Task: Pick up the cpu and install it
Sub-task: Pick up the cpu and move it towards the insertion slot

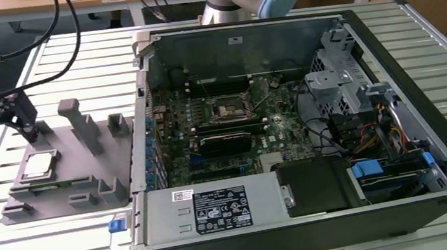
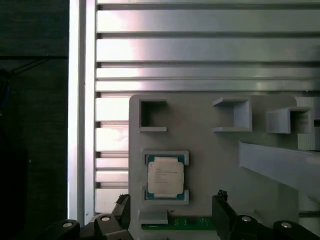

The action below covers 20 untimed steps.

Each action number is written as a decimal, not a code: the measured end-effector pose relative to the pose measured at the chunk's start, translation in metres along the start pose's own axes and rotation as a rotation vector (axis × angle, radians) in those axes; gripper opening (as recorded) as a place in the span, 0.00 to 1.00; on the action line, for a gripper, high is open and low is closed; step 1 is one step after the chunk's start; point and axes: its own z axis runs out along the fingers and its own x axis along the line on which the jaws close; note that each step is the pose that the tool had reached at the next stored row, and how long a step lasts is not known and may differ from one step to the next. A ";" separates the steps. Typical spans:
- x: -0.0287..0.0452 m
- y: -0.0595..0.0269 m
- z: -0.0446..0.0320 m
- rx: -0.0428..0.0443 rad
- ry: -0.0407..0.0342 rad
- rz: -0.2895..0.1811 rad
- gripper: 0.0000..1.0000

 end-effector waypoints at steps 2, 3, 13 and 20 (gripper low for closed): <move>0.0001 -0.0001 0.0036 0.0000 0.0018 0.000 0.75; 0.0002 -0.0002 0.0054 0.0000 0.0027 0.000 0.75; 0.0002 -0.0009 0.0186 -0.0026 0.0059 0.000 0.75; 0.0001 -0.0015 0.0314 -0.0027 0.0056 0.009 0.75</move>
